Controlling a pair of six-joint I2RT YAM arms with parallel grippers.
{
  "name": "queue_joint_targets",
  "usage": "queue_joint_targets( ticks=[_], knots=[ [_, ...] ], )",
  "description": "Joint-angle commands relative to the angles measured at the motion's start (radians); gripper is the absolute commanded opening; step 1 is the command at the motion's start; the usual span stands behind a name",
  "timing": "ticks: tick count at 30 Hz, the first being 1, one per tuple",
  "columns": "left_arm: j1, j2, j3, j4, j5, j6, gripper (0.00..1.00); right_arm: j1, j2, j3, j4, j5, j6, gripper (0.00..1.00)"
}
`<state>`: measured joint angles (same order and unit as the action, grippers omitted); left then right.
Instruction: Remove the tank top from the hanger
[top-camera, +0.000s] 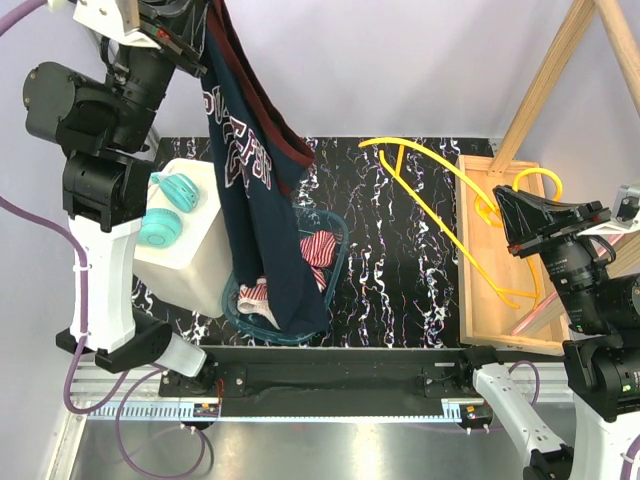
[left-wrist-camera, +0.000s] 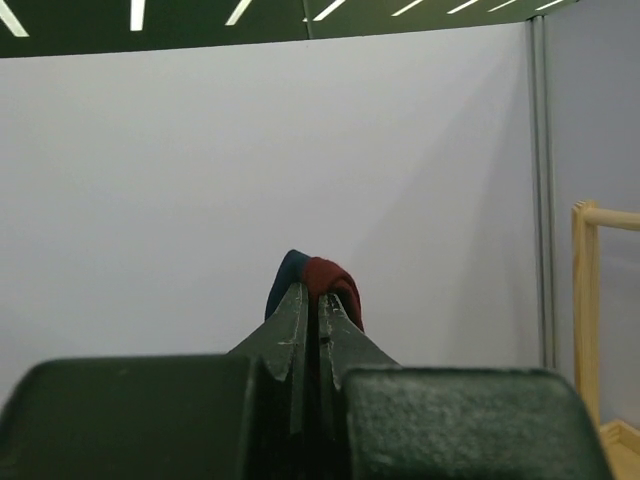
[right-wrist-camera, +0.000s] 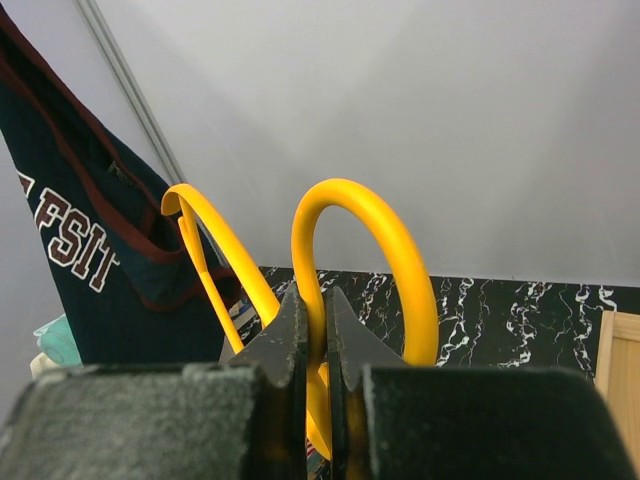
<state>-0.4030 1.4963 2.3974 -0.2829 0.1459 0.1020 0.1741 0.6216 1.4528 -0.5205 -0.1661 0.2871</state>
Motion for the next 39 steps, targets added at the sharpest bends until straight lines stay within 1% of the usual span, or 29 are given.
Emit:
queue_joint_targets(
  ticks=[1, 2, 4, 5, 6, 7, 8, 9, 10, 11, 13, 14, 15, 16, 19, 21, 22, 23, 24, 26, 27, 29, 30, 32, 33, 34, 35, 38, 39],
  knots=[
    [0.036, -0.051, -0.067, 0.125, 0.17, -0.165, 0.0, 0.001, 0.0, 0.006, 0.024, 0.008, 0.004, 0.0],
    [0.036, -0.07, -0.177, 0.154, 0.196, -0.191, 0.0, -0.001, 0.0, 0.004, 0.024, 0.007, 0.007, 0.0],
    [0.036, -0.132, -0.306, 0.194, 0.294, -0.272, 0.0, -0.001, -0.002, -0.005, 0.027, 0.004, 0.011, 0.0],
    [0.036, -0.152, -0.43, 0.235, 0.332, -0.3, 0.0, 0.002, -0.003, -0.011, 0.027, 0.002, 0.011, 0.0],
    [0.035, -0.174, -0.492, 0.252, 0.395, -0.355, 0.0, 0.001, -0.006, -0.014, 0.025, 0.004, 0.011, 0.0],
    [0.036, -0.215, -0.553, 0.281, 0.421, -0.389, 0.0, 0.001, -0.008, -0.017, 0.025, 0.007, 0.009, 0.0],
    [0.036, -0.237, -0.666, 0.307, 0.447, -0.416, 0.0, 0.001, -0.011, -0.02, 0.027, 0.007, 0.009, 0.0],
    [0.035, -0.263, -0.717, 0.318, 0.495, -0.456, 0.0, 0.002, -0.013, -0.023, 0.027, 0.008, 0.007, 0.0],
    [0.033, -0.31, -0.768, 0.324, 0.501, -0.472, 0.0, 0.002, -0.016, -0.025, 0.025, 0.007, 0.007, 0.0],
    [0.033, -0.344, -0.869, 0.323, 0.498, -0.485, 0.0, 0.001, -0.017, -0.026, 0.027, 0.007, 0.007, 0.0],
    [0.033, -0.404, -0.972, 0.315, 0.462, -0.512, 0.0, 0.001, -0.017, -0.031, 0.028, -0.001, 0.011, 0.0],
    [0.033, -0.468, -1.06, 0.306, 0.448, -0.518, 0.0, 0.001, -0.02, -0.035, 0.028, -0.003, 0.012, 0.0],
    [0.035, -0.491, -1.096, 0.286, 0.417, -0.518, 0.0, 0.001, -0.023, -0.038, 0.031, -0.007, 0.017, 0.0],
    [0.035, -0.519, -1.125, 0.213, 0.394, -0.51, 0.0, 0.001, -0.025, -0.042, 0.034, -0.009, 0.017, 0.0],
    [0.035, -0.583, -1.24, 0.101, 0.33, -0.519, 0.0, 0.001, -0.042, -0.058, 0.034, -0.015, 0.02, 0.0],
    [0.029, -0.614, -1.348, 0.079, 0.33, -0.559, 0.0, 0.001, -0.054, -0.075, 0.039, -0.015, 0.023, 0.0],
    [0.02, -0.625, -1.394, 0.071, 0.307, -0.576, 0.0, -0.001, -0.057, -0.081, 0.039, -0.013, 0.023, 0.0],
    [0.007, -0.643, -1.49, 0.073, 0.278, -0.591, 0.0, 0.001, -0.06, -0.092, 0.039, -0.015, 0.024, 0.0],
    [-0.037, -0.674, -1.533, 0.074, 0.192, -0.611, 0.0, 0.001, -0.066, -0.097, 0.04, -0.015, 0.029, 0.0],
    [-0.098, -0.696, -1.625, 0.065, 0.089, -0.614, 0.0, 0.001, -0.068, -0.109, 0.043, -0.024, 0.035, 0.0],
    [-0.175, -0.702, -1.644, 0.05, -0.06, -0.616, 0.0, 0.001, -0.066, -0.111, 0.043, -0.029, 0.041, 0.0],
    [-0.255, -0.699, -1.655, -0.028, -0.257, -0.617, 0.0, 0.001, -0.063, -0.109, 0.045, -0.042, 0.049, 0.0],
    [-0.322, -0.688, -1.653, -0.053, -0.419, -0.614, 0.0, 0.001, -0.062, -0.108, 0.047, -0.047, 0.055, 0.0],
    [-0.352, -0.63, -1.64, -0.119, -0.518, -0.619, 0.0, 0.001, -0.063, -0.098, 0.047, -0.058, 0.061, 0.0],
    [-0.352, -0.608, -1.626, -0.152, -0.554, -0.655, 0.0, 0.001, -0.062, -0.094, 0.047, -0.062, 0.064, 0.0],
    [-0.352, -0.578, -1.612, -0.195, -0.559, -0.674, 0.0, -0.001, -0.062, -0.089, 0.047, -0.064, 0.064, 0.0],
    [-0.353, -0.573, -1.617, -0.2, -0.552, -0.7, 0.02, 0.001, -0.062, -0.08, 0.047, -0.069, 0.063, 0.0],
    [-0.353, -0.6, -1.653, -0.187, -0.526, -0.739, 0.2, 0.001, -0.068, -0.072, 0.045, -0.069, 0.058, 0.0],
    [-0.355, -0.617, -1.661, -0.183, -0.52, -0.739, 0.41, 0.001, -0.066, -0.069, 0.043, -0.069, 0.058, 0.0]
  ],
)
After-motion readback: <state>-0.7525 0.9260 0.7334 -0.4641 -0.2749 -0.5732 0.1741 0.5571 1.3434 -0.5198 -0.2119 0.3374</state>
